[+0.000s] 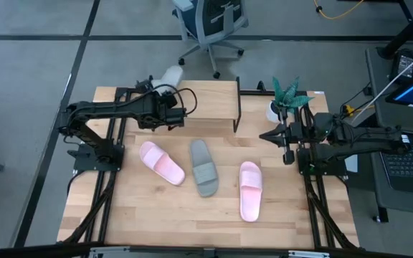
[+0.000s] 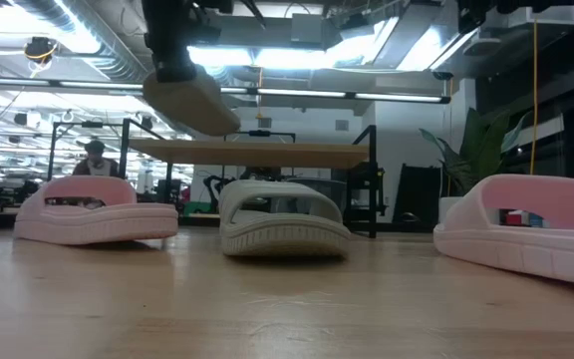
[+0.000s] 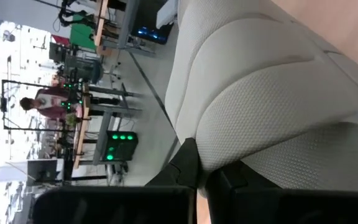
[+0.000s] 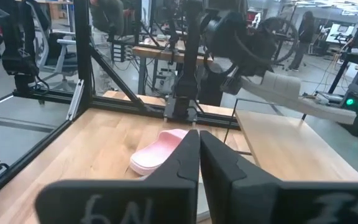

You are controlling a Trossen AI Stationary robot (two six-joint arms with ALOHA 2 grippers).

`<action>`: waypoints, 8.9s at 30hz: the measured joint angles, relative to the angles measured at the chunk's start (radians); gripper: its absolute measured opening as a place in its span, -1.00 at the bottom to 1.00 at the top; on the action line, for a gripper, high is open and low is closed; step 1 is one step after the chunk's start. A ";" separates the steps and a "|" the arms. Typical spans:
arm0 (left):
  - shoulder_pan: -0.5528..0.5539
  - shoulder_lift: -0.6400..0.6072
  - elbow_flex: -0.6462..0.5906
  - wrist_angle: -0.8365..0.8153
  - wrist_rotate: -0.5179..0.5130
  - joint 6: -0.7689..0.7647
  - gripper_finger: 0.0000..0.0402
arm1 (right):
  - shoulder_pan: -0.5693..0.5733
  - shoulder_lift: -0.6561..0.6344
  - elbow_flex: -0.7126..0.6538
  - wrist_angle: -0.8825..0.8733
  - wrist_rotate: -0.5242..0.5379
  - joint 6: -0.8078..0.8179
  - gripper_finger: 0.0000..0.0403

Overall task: Pick and place slides into the shelf
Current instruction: Put the bottom gray slipper on the shelf, then put the gray slipper on the shelf

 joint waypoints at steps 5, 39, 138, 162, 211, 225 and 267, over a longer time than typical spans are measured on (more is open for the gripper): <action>0.000 0.044 0.000 -0.019 0.009 -0.049 -0.99 | 0.000 0.000 0.000 0.000 0.000 -0.024 -0.87; -0.016 0.146 0.000 -0.129 0.083 -0.282 -0.99 | -0.001 0.001 0.000 -0.042 0.001 -0.073 -0.91; -0.026 0.145 0.000 -0.129 0.269 -0.041 -0.10 | 0.000 0.001 0.000 -0.113 0.000 -0.073 -0.91; -0.184 -0.081 0.008 -0.126 0.287 -0.068 -0.08 | 0.001 0.017 0.000 -0.111 0.000 -0.071 -0.91; -0.803 -0.398 -0.500 0.697 0.169 -0.099 -0.08 | 0.098 0.301 0.000 0.221 -0.202 -0.064 -0.91; -0.809 -0.393 -0.504 0.708 0.156 -0.214 -0.08 | 0.203 0.494 0.064 0.235 -0.130 -0.049 -0.92; -1.056 -0.391 -0.871 1.288 0.109 -0.223 -0.08 | 0.445 1.205 0.572 -0.196 0.485 0.035 -0.02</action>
